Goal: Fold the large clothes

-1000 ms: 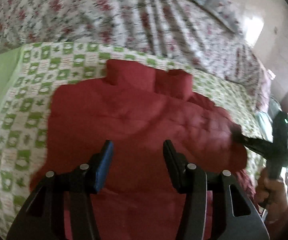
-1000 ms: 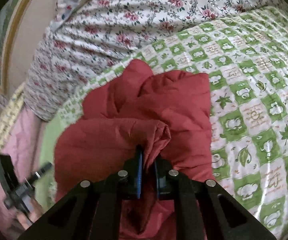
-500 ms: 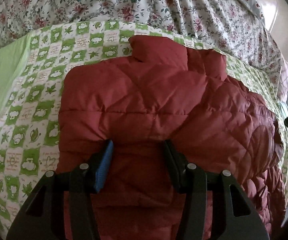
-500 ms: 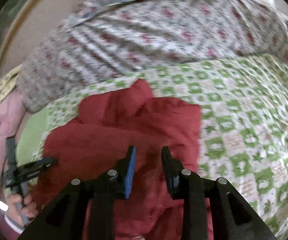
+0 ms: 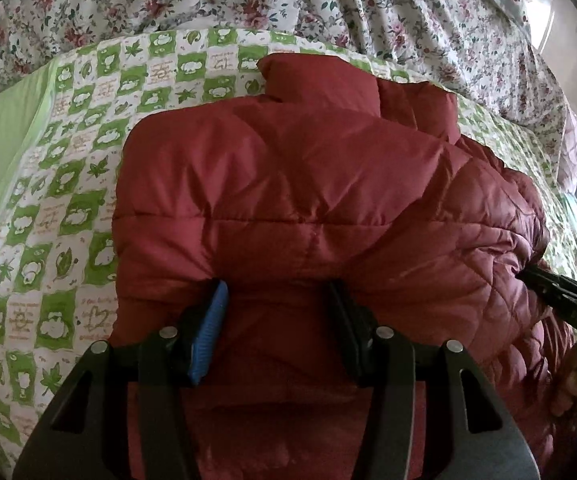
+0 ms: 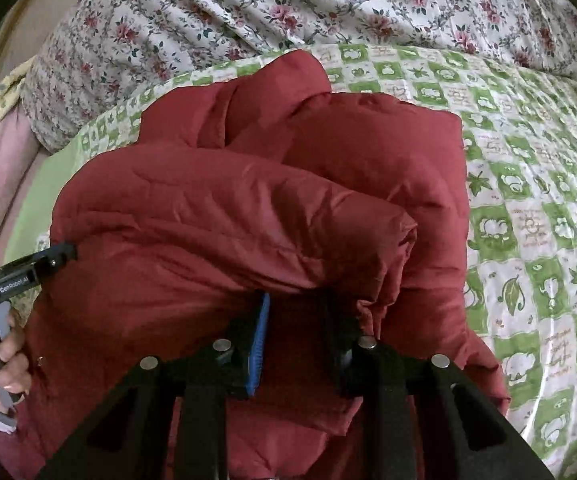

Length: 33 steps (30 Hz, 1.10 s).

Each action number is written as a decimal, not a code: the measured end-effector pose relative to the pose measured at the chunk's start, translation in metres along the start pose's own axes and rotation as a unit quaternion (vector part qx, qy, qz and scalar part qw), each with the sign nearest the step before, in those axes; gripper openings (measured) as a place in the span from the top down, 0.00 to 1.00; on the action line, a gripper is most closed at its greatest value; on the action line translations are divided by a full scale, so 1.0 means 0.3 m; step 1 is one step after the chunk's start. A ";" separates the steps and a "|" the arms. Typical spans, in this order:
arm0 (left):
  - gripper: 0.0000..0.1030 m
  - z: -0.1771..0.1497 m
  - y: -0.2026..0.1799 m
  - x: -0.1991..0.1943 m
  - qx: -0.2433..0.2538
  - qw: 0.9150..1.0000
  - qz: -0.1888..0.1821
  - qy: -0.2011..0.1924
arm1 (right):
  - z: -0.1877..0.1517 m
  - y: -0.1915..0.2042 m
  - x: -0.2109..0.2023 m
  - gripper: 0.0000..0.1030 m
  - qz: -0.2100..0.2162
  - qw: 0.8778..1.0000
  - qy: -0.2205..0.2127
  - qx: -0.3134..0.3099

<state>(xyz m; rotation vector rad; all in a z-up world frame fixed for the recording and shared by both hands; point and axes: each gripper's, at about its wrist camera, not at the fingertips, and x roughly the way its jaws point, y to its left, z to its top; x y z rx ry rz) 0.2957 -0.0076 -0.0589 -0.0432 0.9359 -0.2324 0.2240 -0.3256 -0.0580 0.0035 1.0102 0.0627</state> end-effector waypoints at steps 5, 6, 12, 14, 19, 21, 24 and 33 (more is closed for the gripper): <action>0.50 -0.003 -0.001 0.010 0.006 1.000 0.006 0.001 | -0.005 0.004 0.008 0.77 -0.002 1.000 -0.001 -0.001; 0.50 -0.003 -0.002 0.011 0.007 1.000 0.007 0.001 | -0.007 -0.003 0.009 0.77 0.002 1.000 -0.001 0.003; 0.50 -0.003 -0.004 0.008 0.011 1.000 0.008 0.002 | -0.007 -0.018 0.014 0.76 0.015 1.000 0.001 0.015; 0.50 -0.008 -0.006 -0.013 0.015 1.000 0.008 0.001 | -0.007 -0.024 0.013 0.76 0.020 1.000 0.001 0.020; 0.47 -0.039 -0.002 -0.100 0.012 1.000 0.019 0.007 | -0.001 -0.026 0.009 0.76 0.022 0.999 0.004 0.026; 0.47 -0.057 0.007 -0.138 0.012 1.000 0.021 0.006 | -0.002 -0.020 -0.013 0.75 0.023 0.999 -0.004 0.030; 0.47 -0.089 0.037 -0.187 0.002 1.000 0.022 0.001 | -0.015 -0.010 -0.064 0.73 0.028 0.999 -0.009 0.033; 0.47 -0.236 0.129 -0.277 -0.042 0.999 0.018 0.010 | -0.126 -0.003 -0.237 0.49 0.050 0.998 -0.002 0.033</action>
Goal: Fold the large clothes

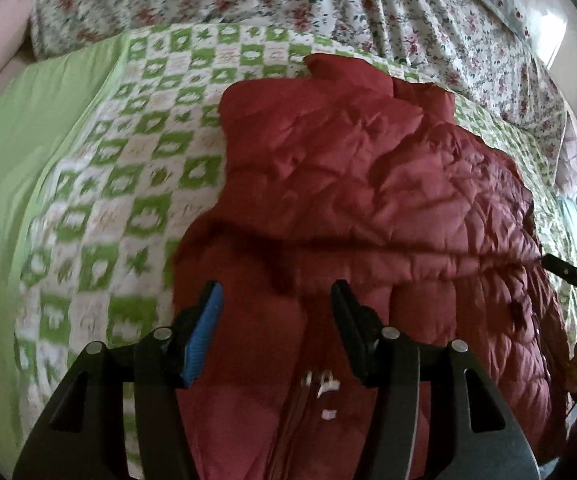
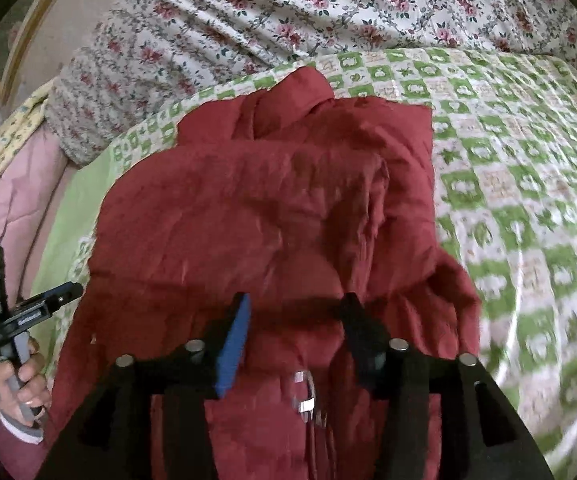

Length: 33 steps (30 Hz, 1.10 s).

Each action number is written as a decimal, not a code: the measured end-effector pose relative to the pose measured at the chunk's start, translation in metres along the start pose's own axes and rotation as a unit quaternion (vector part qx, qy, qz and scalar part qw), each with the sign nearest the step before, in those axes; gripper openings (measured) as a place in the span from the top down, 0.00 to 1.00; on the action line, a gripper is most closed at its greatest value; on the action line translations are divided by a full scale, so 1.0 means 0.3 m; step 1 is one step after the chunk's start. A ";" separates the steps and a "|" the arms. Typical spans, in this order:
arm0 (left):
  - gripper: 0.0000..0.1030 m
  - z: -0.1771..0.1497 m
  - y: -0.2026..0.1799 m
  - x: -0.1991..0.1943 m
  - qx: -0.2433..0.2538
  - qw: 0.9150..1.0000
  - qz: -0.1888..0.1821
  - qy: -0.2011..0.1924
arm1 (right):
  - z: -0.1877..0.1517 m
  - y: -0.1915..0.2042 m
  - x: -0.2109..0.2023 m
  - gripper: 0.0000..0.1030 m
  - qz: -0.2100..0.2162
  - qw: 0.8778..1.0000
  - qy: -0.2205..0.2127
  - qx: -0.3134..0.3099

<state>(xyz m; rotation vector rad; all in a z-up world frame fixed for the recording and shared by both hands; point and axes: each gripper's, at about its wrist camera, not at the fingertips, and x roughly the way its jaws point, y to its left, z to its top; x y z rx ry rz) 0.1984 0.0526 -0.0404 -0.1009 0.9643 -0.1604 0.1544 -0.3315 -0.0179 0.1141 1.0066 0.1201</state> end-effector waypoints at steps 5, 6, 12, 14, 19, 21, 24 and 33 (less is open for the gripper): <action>0.47 -0.089 0.048 -0.036 -0.029 1.000 -0.008 0.010 | -0.084 -0.013 -0.061 0.44 0.007 1.000 0.012 0.010; 0.47 -0.110 0.055 -0.045 -0.032 0.999 -0.012 0.014 | -0.099 -0.016 -0.070 0.43 0.008 1.000 0.013 0.012; 0.47 -0.206 0.090 -0.096 -0.047 0.999 -0.015 0.022 | -0.186 -0.029 -0.150 0.33 0.016 1.000 0.016 0.022; 0.47 -0.232 0.099 -0.116 -0.051 0.998 -0.016 0.021 | -0.205 -0.028 -0.178 0.33 0.012 1.000 0.013 0.020; 0.46 -0.283 0.113 -0.150 -0.053 0.998 -0.022 0.025 | -0.261 -0.044 -0.252 0.28 0.008 1.000 0.006 0.023; 0.46 -0.305 0.119 -0.158 -0.056 0.998 -0.019 0.029 | -0.290 -0.060 -0.284 0.27 -0.001 1.000 0.004 0.025; 0.46 -0.347 0.137 -0.170 -0.068 0.997 -0.025 0.037 | -0.334 -0.087 -0.323 0.26 -0.011 0.999 0.002 0.034; 0.46 -0.418 0.185 -0.213 -0.087 0.995 -0.034 0.044 | -0.498 -0.137 -0.375 0.26 -0.030 0.998 0.027 0.058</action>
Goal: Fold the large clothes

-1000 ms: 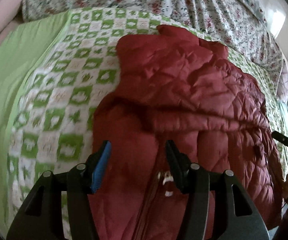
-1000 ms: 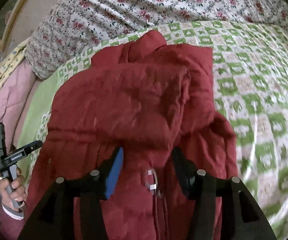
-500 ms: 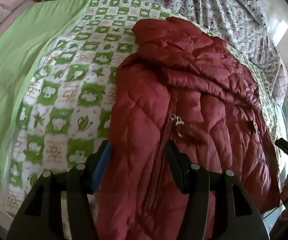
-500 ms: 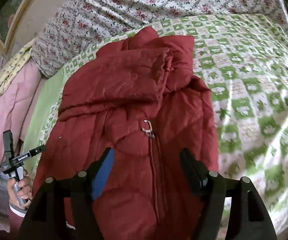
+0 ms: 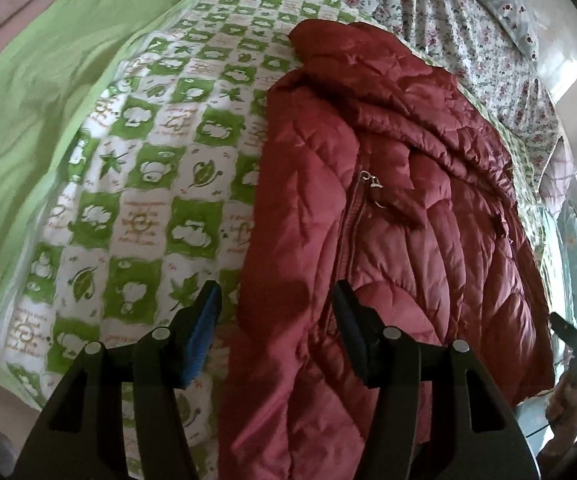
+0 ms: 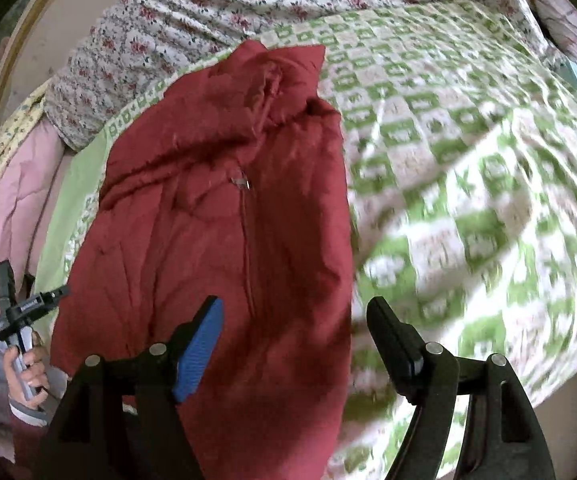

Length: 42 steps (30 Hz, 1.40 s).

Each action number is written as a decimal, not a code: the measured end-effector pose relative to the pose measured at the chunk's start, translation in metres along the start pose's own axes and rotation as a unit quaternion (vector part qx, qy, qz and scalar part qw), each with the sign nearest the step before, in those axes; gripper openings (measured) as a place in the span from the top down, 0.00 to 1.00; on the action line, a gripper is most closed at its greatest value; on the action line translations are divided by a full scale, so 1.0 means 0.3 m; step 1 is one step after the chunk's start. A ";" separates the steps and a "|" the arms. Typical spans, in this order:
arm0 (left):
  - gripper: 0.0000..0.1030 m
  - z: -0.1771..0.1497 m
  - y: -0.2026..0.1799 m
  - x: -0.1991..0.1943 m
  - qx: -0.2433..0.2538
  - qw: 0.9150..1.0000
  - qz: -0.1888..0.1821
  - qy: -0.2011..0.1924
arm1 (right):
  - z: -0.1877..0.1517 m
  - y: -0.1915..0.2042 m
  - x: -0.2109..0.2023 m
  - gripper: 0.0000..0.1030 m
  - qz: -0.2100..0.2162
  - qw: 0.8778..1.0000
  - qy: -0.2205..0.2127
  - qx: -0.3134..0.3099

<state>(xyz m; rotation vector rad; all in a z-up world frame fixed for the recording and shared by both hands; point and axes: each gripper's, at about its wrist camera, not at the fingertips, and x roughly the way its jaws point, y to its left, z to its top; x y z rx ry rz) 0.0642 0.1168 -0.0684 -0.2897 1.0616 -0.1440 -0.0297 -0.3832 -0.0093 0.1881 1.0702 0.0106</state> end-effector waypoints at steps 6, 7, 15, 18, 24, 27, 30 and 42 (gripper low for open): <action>0.41 -0.040 0.007 -0.018 0.005 1.000 -0.001 0.001 | -0.059 0.014 0.012 0.26 0.004 1.000 0.017 -0.008; 0.41 -0.049 0.008 -0.019 0.006 1.000 0.000 0.003 | -0.066 0.018 0.014 0.26 0.005 1.000 0.019 -0.010; 0.40 -0.123 0.001 -0.012 0.016 0.999 -0.010 0.025 | -0.116 0.042 0.009 0.26 0.010 0.999 0.032 -0.021; 0.35 -0.145 -0.006 -0.019 0.025 0.999 -0.013 0.028 | -0.133 0.042 -0.002 0.26 0.015 0.999 0.034 -0.021; 0.34 -0.176 -0.012 -0.031 0.036 0.999 -0.018 0.032 | -0.171 0.044 -0.027 0.26 0.026 0.999 0.036 -0.024; 0.34 -0.189 -0.013 -0.036 0.040 0.998 -0.022 0.033 | -0.190 0.048 -0.035 0.26 0.037 0.998 0.036 -0.028; 0.34 -0.203 -0.018 -0.043 0.045 0.998 -0.031 0.033 | -0.205 0.055 -0.039 0.25 0.050 0.998 0.034 -0.034; 0.56 -0.238 -0.081 -0.068 0.093 0.994 -0.058 0.012 | -0.217 0.050 -0.035 0.54 0.075 0.997 0.014 -0.023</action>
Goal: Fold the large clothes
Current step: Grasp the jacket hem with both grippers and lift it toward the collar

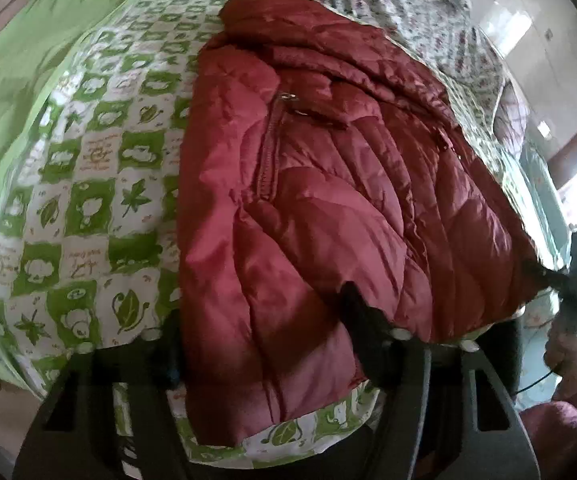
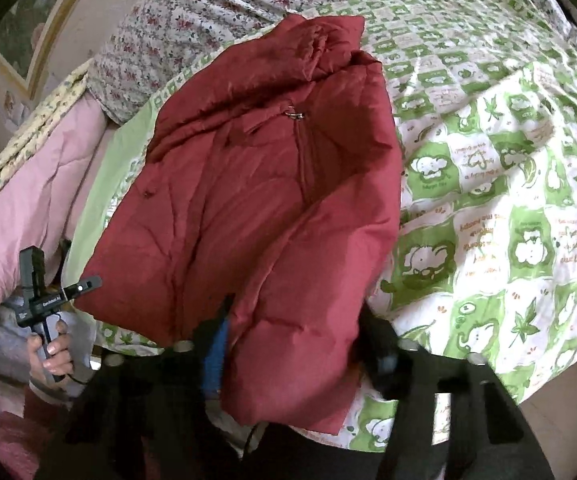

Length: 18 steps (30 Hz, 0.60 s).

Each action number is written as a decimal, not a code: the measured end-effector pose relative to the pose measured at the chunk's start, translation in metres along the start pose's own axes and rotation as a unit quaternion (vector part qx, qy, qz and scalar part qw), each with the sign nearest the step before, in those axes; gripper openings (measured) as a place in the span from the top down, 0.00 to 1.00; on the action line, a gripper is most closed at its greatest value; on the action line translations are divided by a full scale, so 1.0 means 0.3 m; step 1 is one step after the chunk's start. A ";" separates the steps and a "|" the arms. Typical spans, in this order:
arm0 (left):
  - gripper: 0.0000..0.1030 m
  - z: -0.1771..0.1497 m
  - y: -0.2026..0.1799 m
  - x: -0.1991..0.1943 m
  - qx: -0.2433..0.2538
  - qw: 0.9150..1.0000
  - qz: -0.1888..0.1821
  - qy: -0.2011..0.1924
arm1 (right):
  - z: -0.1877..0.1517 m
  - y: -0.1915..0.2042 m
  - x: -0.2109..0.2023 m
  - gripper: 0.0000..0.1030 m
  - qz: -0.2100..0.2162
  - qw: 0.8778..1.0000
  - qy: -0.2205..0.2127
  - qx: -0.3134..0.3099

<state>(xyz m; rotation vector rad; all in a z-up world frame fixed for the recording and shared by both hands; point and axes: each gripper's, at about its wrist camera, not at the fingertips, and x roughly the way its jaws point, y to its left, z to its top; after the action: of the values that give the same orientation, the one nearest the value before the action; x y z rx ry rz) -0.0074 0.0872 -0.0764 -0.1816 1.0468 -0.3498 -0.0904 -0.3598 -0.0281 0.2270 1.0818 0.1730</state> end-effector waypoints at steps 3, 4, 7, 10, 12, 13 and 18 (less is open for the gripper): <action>0.78 0.008 -0.012 -0.011 0.013 1.000 0.005 -0.009 | 0.005 0.014 -0.015 0.64 -0.001 1.000 -0.007 -0.013; 0.79 0.012 -0.015 -0.019 0.014 1.000 0.002 -0.015 | 0.008 0.018 -0.021 0.66 0.003 1.000 -0.011 -0.014; 0.82 0.023 -0.024 -0.046 0.018 0.999 -0.005 -0.033 | 0.023 0.021 -0.042 0.70 0.024 0.999 -0.029 -0.008; 0.84 0.039 -0.039 -0.071 0.020 0.998 -0.006 -0.052 | 0.042 0.029 -0.061 0.71 0.035 0.998 -0.045 -0.009; 0.85 0.050 -0.047 -0.091 0.021 0.997 -0.004 -0.067 | 0.050 0.035 -0.068 0.72 0.039 0.998 -0.052 -0.011; 0.85 0.057 -0.050 -0.101 0.021 0.997 -0.003 -0.075 | 0.057 0.039 -0.074 0.72 0.040 0.998 -0.056 -0.013; 0.85 0.102 -0.062 -0.144 0.010 0.994 -0.007 -0.112 | 0.086 0.051 -0.096 0.72 0.045 0.996 -0.077 -0.018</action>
<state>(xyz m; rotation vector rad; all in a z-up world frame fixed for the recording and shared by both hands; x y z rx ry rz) -0.0041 0.0852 -0.0205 -0.2053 0.8210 -0.3436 -0.0813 -0.3547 0.0120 0.2531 0.9151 0.2514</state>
